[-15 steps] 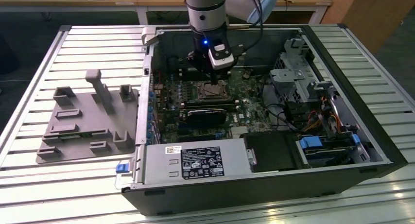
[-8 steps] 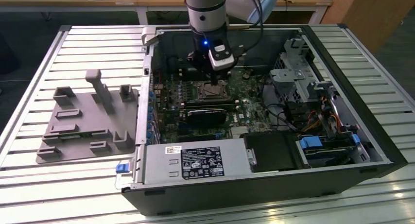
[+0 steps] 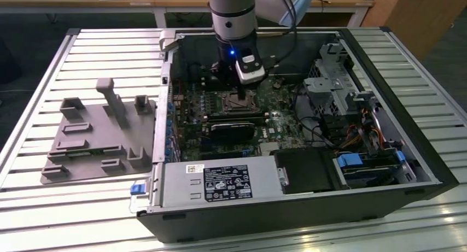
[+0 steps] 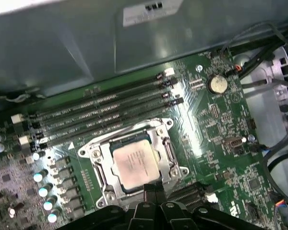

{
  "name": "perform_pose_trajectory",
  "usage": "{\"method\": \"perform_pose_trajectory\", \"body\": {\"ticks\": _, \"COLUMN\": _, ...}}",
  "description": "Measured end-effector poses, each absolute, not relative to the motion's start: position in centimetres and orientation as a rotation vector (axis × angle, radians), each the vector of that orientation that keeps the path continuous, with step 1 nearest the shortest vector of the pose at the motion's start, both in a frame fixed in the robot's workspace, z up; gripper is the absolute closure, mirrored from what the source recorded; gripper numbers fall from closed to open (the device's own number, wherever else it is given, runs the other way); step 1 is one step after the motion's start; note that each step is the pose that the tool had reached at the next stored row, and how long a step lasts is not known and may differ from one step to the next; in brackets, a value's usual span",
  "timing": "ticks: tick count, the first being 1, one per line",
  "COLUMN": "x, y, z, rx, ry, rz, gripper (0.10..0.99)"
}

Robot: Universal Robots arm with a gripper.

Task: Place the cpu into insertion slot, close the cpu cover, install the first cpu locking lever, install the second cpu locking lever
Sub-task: 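Install the second cpu locking lever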

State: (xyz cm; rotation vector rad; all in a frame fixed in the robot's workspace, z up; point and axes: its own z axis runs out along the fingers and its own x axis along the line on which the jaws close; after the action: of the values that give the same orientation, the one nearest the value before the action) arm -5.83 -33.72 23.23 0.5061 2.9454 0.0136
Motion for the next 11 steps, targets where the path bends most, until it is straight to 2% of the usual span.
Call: {"method": "perform_pose_trajectory", "body": {"ticks": 11, "x": -5.8, "y": -35.3, "z": 23.1, "rx": 0.503, "ry": 2.947, "rz": 0.003, "gripper": 0.984}}
